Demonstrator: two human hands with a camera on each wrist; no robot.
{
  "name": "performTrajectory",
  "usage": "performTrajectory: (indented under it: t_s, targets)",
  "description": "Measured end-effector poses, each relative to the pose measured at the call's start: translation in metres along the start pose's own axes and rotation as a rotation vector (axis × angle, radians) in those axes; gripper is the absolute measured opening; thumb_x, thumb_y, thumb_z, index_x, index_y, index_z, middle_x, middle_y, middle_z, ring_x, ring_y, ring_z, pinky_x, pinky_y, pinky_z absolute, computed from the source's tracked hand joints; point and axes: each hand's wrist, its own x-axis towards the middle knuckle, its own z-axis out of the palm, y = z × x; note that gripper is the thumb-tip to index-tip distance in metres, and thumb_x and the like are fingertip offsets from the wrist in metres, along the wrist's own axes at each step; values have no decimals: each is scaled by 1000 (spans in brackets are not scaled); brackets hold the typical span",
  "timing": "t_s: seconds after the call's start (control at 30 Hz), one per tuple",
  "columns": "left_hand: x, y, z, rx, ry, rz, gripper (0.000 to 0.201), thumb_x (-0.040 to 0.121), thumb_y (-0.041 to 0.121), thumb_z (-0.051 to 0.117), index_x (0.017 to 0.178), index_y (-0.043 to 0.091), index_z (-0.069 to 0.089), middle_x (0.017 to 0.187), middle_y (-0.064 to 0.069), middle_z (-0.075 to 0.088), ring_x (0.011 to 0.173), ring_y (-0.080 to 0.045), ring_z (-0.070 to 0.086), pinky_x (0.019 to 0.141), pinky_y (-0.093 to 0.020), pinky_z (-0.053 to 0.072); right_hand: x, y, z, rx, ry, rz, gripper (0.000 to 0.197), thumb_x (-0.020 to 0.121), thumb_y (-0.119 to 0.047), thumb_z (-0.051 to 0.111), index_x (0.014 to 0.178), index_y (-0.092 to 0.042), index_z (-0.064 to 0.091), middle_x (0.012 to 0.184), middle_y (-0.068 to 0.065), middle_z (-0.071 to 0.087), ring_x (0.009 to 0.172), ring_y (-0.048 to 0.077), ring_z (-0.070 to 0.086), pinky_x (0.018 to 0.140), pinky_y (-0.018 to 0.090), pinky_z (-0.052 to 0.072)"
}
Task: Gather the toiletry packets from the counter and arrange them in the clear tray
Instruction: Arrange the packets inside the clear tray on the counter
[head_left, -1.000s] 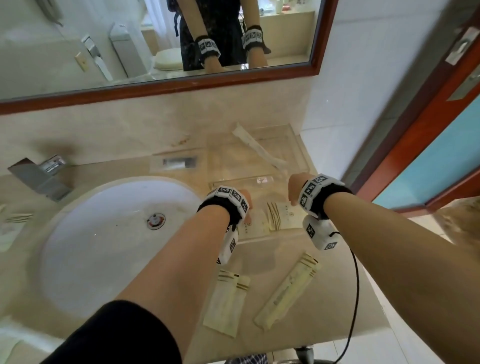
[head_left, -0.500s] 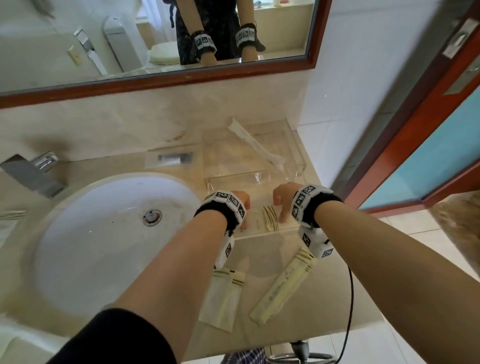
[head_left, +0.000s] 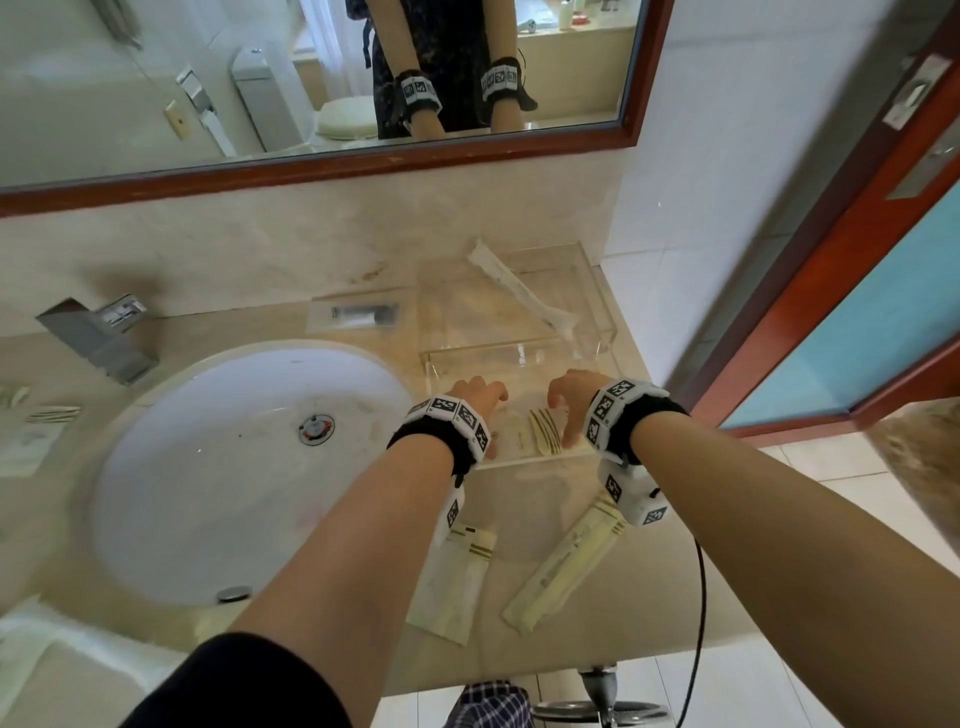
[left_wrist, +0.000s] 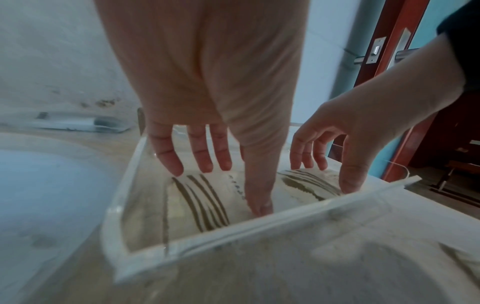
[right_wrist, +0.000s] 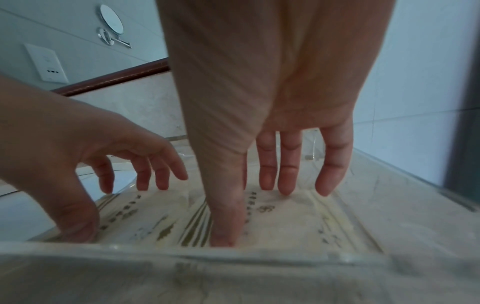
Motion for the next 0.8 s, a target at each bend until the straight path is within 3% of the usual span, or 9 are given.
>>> performTrajectory:
  t_s: [0.13,0.2,0.27,0.37,0.57,0.67,0.8]
  targets:
    - [-22,2,-5,-31,28,23,83,68,19,83,137,24,38,136,-4,43,126,-26,43,98,-44,44,-15,1,4,28,81,-36,78,49,-20,88,117,-31,52,96,-10,43,94,22,58,80,42,56]
    - [-31,6,-9,-22,47,36,79,70,23,82,137,24,39,138,-4,42,128,-25,42,98,-43,43,-26,-1,3,46,127,-77,70,53,-19,88,113,-30,54,100,-9,49,90,19,56,79,36,54]
    - [-41,10,-10,-32,66,42,74,73,25,81,136,24,41,137,-4,43,128,-24,41,98,-42,42,-38,-5,-2,59,139,-104,55,64,-20,85,113,-26,59,111,-3,57,97,22,59,77,30,47]
    - [-57,18,-10,-30,105,61,69,76,26,78,135,23,43,137,-4,44,128,-23,42,101,-41,42,-54,-11,-4,59,156,-146,39,76,-21,78,112,-19,64,115,3,62,101,24,62,76,28,44]
    - [-91,23,-2,53,242,64,58,79,33,74,130,22,48,134,-2,46,127,-22,42,102,-39,42,-93,-30,-1,26,171,-208,41,75,-37,78,109,-18,65,113,3,64,101,23,61,78,30,46]
    - [-108,24,4,18,256,20,43,82,39,69,118,19,56,123,-1,56,114,-21,53,96,-36,46,-112,-38,7,-97,162,-214,51,75,-52,72,112,-18,64,110,3,64,101,23,61,78,31,46]
    - [-124,28,20,16,139,-89,33,87,41,63,102,12,65,104,-4,68,93,-24,65,83,-33,53,-130,-47,23,-231,86,-214,60,71,-59,72,111,-15,65,106,4,66,96,25,63,77,32,49]
